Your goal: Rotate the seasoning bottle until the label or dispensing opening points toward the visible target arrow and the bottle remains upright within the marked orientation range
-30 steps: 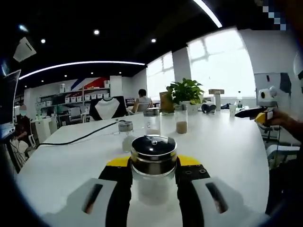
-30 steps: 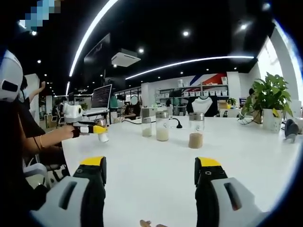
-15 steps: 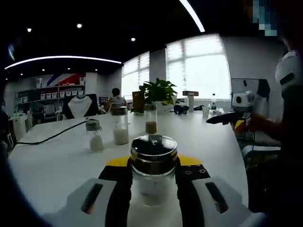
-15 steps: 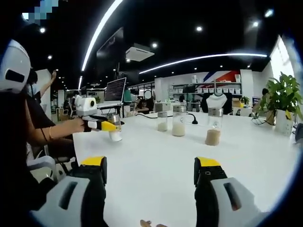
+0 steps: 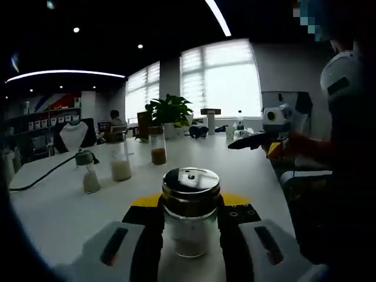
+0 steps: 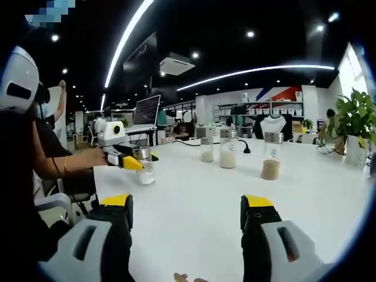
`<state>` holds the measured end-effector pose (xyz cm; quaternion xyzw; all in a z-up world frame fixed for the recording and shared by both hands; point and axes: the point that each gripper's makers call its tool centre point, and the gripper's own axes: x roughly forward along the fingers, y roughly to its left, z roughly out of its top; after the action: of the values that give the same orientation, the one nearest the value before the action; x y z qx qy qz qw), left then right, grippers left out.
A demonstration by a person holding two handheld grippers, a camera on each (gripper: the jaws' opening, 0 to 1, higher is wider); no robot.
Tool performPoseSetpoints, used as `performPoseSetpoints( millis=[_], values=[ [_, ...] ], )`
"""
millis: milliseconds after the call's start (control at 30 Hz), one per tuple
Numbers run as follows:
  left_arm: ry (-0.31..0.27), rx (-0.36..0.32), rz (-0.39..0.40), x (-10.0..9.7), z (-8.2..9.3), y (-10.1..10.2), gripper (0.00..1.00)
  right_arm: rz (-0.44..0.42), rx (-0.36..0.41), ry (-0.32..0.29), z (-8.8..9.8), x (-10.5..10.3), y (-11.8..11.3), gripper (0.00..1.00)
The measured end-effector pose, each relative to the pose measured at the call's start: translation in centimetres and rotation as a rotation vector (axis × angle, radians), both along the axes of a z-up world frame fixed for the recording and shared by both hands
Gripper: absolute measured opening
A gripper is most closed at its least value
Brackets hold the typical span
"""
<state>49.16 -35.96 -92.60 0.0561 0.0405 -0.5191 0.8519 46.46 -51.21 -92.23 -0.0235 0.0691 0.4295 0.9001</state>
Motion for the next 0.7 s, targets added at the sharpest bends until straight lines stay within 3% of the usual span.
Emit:
performPoseSetpoints(
  millis=[233,400,700],
  values=[
    [0.000,-0.054,-0.128,-1.7,0.7,-2.1,0.37,0.039,-0.010,0.006,-0.5,-0.4,1.0,0.75],
    [0.003,-0.046,-0.181,-2.5,0.5,-3.3,0.37,0.075,-0.019,0.007,-0.7,-0.9,1.9,0.75],
    [0.015,0.005,-0.192,-2.5,-0.3,-5.5,0.37,0.120,-0.010,0.001,-0.8,-1.4,3.7,0.74]
  ],
)
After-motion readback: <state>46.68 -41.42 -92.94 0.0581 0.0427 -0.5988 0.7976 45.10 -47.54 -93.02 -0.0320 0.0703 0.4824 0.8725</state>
